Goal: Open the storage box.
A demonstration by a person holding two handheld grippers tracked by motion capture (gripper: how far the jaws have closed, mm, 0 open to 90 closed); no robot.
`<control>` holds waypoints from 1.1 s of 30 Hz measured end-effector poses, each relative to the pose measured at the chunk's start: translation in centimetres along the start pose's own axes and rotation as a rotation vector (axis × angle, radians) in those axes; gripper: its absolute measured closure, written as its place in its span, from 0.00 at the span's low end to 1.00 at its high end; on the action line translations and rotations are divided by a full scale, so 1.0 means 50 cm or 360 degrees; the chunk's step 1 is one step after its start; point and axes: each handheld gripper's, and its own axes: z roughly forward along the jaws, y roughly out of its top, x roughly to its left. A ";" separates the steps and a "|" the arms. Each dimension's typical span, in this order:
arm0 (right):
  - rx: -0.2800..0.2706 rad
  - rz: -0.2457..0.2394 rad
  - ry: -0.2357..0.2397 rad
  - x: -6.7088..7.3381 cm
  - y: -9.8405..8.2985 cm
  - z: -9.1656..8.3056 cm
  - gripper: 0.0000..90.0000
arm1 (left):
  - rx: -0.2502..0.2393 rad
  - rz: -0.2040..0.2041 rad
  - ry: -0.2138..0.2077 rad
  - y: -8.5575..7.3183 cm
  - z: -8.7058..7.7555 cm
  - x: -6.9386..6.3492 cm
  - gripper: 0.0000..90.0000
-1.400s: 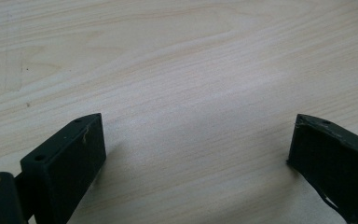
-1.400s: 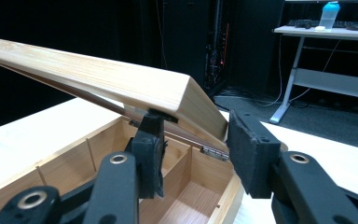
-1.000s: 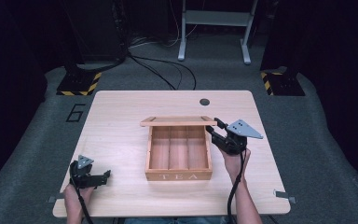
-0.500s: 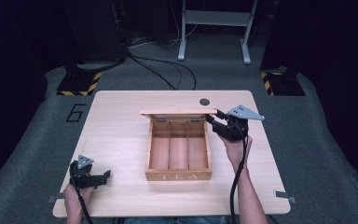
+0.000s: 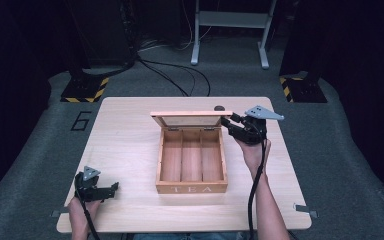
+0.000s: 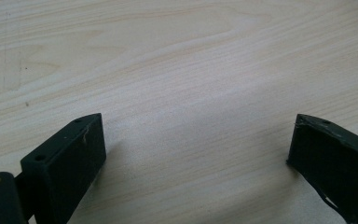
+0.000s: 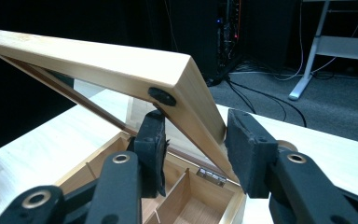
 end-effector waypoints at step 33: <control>-0.0012 -0.0004 -0.0004 0.000 -0.002 0.001 0.65 | 0.0012 -0.0008 0.0004 0.005 0.006 0.000 0.02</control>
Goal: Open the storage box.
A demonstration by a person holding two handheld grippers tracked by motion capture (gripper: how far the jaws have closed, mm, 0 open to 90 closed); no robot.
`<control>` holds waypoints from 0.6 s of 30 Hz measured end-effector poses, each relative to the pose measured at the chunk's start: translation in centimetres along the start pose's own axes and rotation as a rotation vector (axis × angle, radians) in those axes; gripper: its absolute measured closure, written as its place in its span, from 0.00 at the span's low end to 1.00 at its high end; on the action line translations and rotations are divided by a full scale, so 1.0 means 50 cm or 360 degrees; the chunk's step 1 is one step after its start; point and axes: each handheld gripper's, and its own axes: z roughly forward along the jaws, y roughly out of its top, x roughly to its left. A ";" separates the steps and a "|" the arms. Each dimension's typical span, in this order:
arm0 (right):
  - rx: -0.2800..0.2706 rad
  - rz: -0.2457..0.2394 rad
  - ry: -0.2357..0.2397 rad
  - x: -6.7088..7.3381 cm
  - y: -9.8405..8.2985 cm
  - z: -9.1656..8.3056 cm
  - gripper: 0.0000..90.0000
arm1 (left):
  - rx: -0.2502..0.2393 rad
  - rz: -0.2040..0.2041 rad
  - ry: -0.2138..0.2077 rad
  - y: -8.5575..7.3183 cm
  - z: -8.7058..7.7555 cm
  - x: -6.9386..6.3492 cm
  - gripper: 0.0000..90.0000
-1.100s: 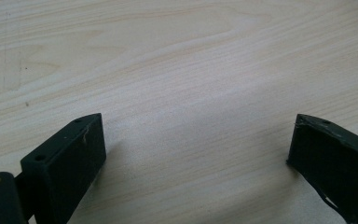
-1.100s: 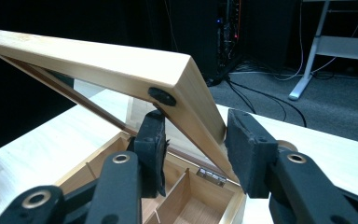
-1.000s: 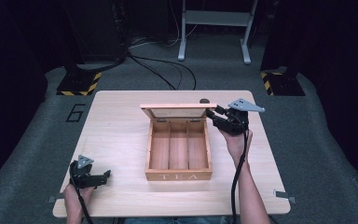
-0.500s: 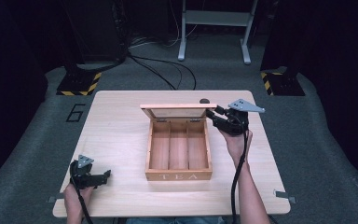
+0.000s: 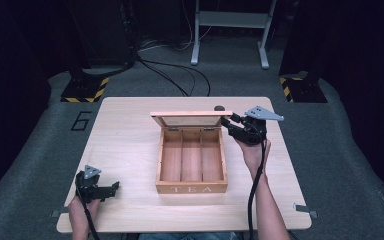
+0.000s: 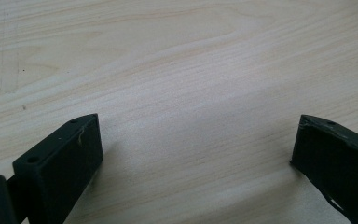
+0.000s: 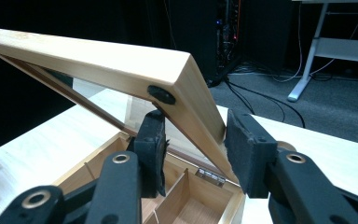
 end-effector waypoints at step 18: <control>0.0015 -0.0014 0.0010 0.000 -0.001 -0.002 0.65 | 0.0001 0.0000 -0.0002 0.000 0.000 0.000 0.02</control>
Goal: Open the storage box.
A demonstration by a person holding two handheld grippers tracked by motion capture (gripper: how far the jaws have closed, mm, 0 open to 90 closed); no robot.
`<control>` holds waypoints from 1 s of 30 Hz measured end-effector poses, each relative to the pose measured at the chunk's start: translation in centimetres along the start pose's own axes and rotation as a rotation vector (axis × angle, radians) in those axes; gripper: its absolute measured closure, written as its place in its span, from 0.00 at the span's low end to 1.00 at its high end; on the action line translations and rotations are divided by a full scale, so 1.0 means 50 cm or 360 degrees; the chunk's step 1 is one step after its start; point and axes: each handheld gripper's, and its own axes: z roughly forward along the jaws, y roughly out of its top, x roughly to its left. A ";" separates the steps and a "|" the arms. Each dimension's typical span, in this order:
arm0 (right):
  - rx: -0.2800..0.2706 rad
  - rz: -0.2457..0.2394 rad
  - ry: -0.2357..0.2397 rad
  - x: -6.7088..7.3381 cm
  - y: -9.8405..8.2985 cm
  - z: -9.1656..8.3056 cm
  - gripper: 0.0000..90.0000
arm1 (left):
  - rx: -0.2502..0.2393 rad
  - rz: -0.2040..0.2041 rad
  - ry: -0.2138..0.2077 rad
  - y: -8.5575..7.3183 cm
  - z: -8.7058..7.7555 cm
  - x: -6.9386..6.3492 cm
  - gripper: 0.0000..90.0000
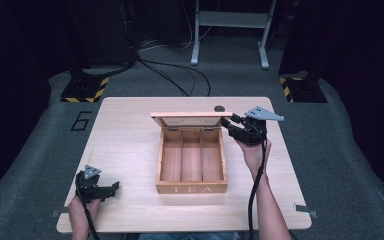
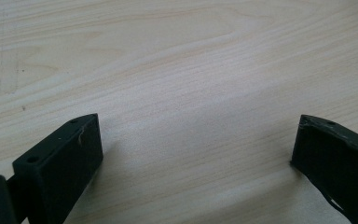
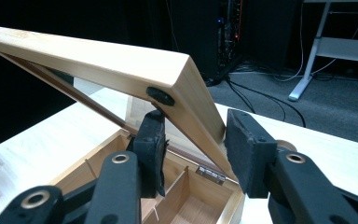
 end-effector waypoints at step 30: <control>-0.0007 0.0006 0.0017 -0.002 -0.003 -0.001 0.65 | -0.0003 0.0000 0.0000 0.000 0.000 0.000 0.02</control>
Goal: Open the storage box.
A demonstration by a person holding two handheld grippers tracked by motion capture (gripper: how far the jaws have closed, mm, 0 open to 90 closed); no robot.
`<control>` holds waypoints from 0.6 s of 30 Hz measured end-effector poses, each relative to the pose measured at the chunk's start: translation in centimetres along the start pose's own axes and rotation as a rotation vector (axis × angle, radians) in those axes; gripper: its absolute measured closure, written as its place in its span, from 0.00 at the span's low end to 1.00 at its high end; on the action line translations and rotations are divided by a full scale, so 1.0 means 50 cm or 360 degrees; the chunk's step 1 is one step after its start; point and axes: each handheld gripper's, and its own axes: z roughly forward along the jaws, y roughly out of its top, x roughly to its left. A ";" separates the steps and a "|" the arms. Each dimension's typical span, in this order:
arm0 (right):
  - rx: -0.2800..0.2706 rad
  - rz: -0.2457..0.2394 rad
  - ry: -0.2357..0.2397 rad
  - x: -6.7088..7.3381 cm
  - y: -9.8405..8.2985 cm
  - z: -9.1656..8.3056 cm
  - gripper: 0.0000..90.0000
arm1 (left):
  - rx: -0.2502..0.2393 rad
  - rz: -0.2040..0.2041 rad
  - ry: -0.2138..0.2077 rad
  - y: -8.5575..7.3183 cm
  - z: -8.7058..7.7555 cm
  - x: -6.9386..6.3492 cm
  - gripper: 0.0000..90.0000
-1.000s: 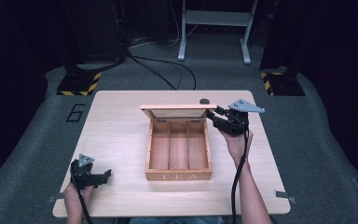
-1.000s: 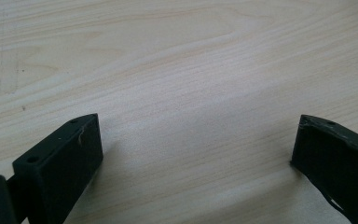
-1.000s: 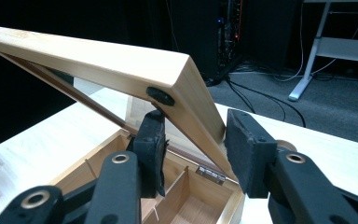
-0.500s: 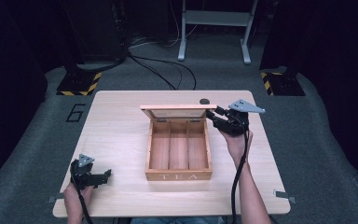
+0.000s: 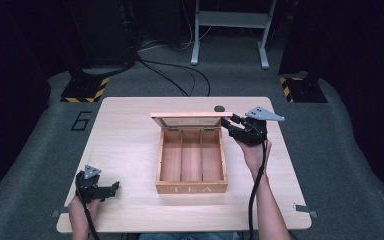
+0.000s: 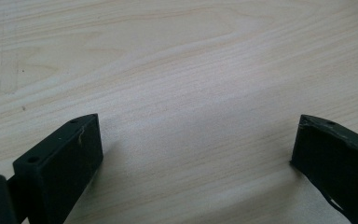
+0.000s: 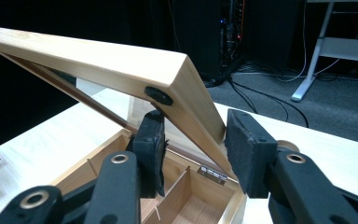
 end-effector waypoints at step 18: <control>-0.0009 0.0012 -0.0003 -0.001 -0.003 0.001 0.65 | 0.0000 0.0001 0.0002 0.000 0.000 0.000 0.02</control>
